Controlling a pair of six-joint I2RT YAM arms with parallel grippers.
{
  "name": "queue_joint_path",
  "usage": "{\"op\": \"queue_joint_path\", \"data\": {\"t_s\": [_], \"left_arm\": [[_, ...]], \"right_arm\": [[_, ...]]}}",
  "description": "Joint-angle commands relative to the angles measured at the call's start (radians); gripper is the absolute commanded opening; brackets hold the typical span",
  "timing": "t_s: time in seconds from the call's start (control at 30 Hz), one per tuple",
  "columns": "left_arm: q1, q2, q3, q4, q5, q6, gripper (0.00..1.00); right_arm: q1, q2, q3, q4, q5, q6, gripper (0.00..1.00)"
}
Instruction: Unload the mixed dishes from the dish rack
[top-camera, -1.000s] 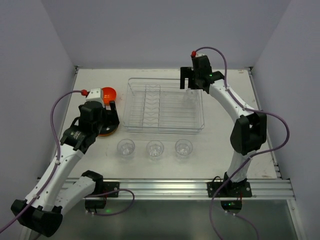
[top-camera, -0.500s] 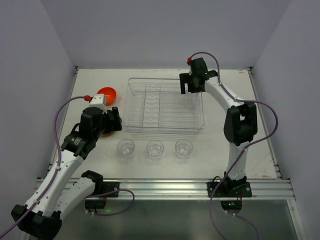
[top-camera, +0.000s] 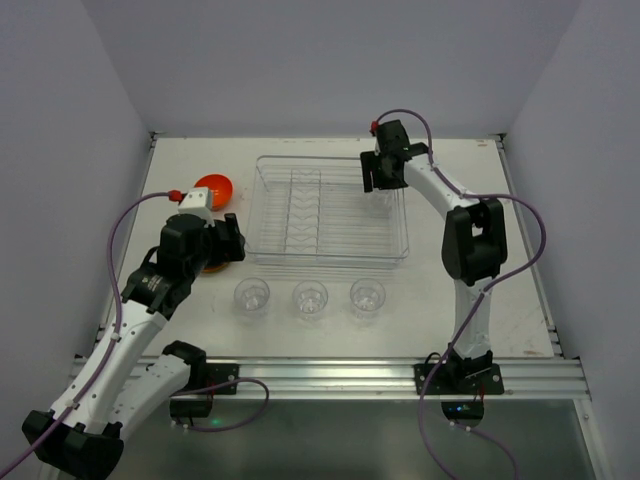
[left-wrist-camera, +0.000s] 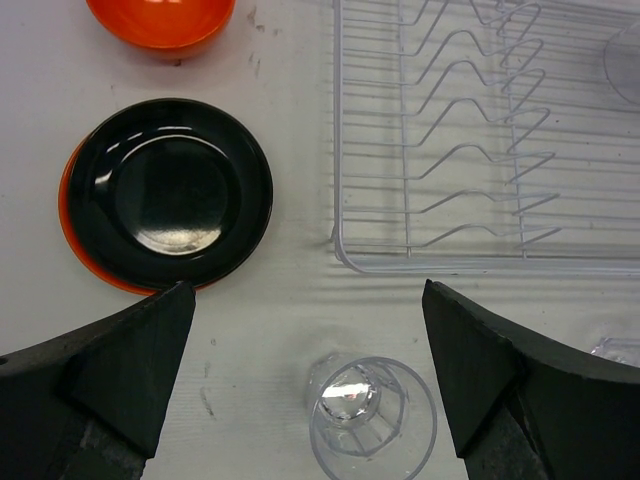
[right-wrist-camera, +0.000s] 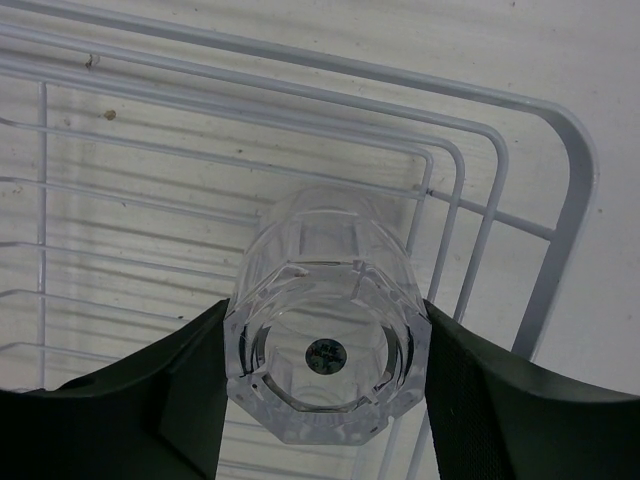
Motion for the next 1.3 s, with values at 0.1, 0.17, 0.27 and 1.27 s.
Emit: {"op": "queue_joint_path", "data": {"t_s": [0.1, 0.17, 0.27, 1.27], "left_arm": [[0.001, 0.003, 0.001, 0.041, 0.014, 0.026, 1.0], [0.001, 0.0, 0.001, 0.041, 0.016, 0.026, 1.0], [0.001, -0.009, -0.002, 0.044, 0.02, 0.027, 1.0], [-0.376, 0.031, -0.176, 1.099, 0.72, -0.526, 1.0]], "right_arm": [[-0.001, -0.05, 0.007, 0.013, -0.039, 0.001, 0.29], [0.005, -0.082, -0.016, 0.027, -0.055, 0.01, 0.19], [0.005, -0.171, -0.066, 0.065, -0.096, 0.038, 0.1], [0.005, -1.277, -1.188, 1.28, -1.056, 0.667, 0.0]]}}
